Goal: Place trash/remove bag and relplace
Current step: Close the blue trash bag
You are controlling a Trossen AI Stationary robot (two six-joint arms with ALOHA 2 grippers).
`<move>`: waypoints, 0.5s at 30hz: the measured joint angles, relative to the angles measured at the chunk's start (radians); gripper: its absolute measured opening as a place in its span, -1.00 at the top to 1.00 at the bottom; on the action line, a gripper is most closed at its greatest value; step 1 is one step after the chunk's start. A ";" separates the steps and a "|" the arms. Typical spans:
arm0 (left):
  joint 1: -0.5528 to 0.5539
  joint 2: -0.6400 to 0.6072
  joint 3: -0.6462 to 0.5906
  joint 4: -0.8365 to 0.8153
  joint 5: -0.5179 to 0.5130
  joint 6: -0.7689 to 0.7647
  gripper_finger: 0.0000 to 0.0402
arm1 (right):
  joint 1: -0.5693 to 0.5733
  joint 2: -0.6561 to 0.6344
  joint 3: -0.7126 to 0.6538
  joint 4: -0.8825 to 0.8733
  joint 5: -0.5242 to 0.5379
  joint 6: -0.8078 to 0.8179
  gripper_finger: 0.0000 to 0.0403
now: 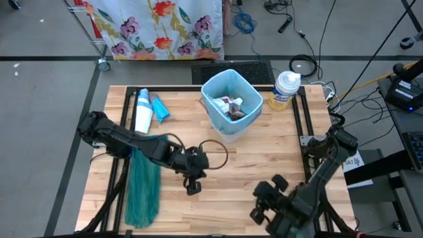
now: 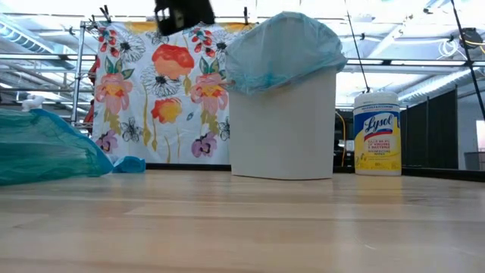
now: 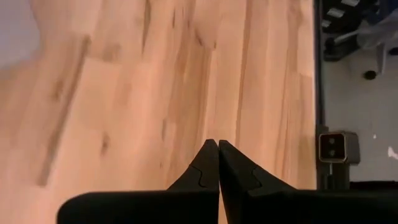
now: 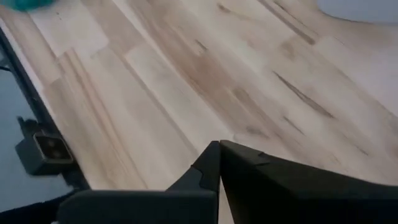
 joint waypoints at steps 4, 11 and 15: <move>-0.027 -0.001 -0.043 0.022 -0.043 -0.051 1.00 | -0.076 -0.090 -0.189 0.274 -0.005 -0.151 1.00; -0.022 -0.024 -0.088 0.024 -0.072 -0.005 1.00 | -0.151 -0.306 -0.563 0.622 -0.008 -0.193 1.00; 0.042 -0.086 -0.189 0.077 -0.081 0.018 1.00 | -0.168 -0.443 -0.694 0.622 -0.001 -0.140 1.00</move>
